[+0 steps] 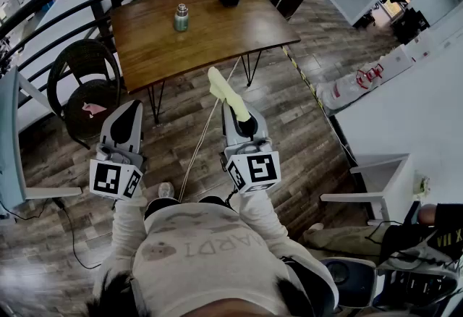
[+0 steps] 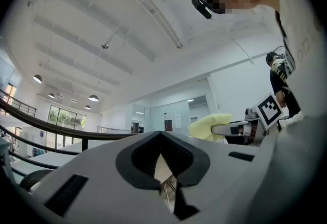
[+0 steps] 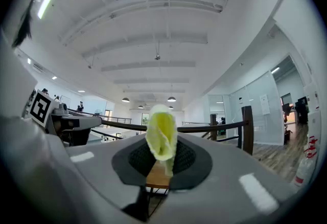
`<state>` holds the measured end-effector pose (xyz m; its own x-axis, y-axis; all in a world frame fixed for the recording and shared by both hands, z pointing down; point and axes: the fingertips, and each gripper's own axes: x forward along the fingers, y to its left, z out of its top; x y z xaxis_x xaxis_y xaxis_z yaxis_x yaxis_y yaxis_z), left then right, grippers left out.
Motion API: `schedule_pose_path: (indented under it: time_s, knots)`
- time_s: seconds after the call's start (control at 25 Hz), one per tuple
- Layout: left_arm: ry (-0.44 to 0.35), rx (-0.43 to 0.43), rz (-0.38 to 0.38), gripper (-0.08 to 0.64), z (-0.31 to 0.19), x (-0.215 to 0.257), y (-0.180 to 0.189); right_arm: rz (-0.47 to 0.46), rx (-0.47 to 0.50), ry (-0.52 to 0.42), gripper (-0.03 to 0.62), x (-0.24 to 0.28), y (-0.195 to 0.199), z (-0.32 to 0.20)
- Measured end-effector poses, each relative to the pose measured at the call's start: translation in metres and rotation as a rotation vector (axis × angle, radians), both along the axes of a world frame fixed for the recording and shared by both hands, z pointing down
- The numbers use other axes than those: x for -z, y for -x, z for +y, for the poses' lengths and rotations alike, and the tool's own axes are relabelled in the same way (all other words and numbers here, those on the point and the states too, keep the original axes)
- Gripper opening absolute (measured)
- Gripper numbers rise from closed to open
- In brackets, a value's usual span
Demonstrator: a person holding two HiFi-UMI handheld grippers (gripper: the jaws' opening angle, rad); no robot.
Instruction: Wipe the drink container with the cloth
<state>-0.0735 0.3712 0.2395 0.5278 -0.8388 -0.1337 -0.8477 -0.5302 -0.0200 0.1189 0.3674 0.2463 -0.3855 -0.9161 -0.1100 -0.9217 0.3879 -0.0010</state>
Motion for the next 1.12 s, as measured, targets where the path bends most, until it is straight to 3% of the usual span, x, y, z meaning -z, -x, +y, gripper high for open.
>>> schedule_pose_path:
  time_s: [0.56,1.12]
  knots:
    - [-0.005,-0.007,0.017,0.0,-0.032,-0.003,0.026,-0.009,-0.02,-0.005,0.049,-0.003,0.023,-0.028]
    - [-0.001,-0.062,0.035,0.0,-0.096,-0.007,0.081,-0.019,-0.084,0.003,0.049,-0.005,0.073,-0.084]
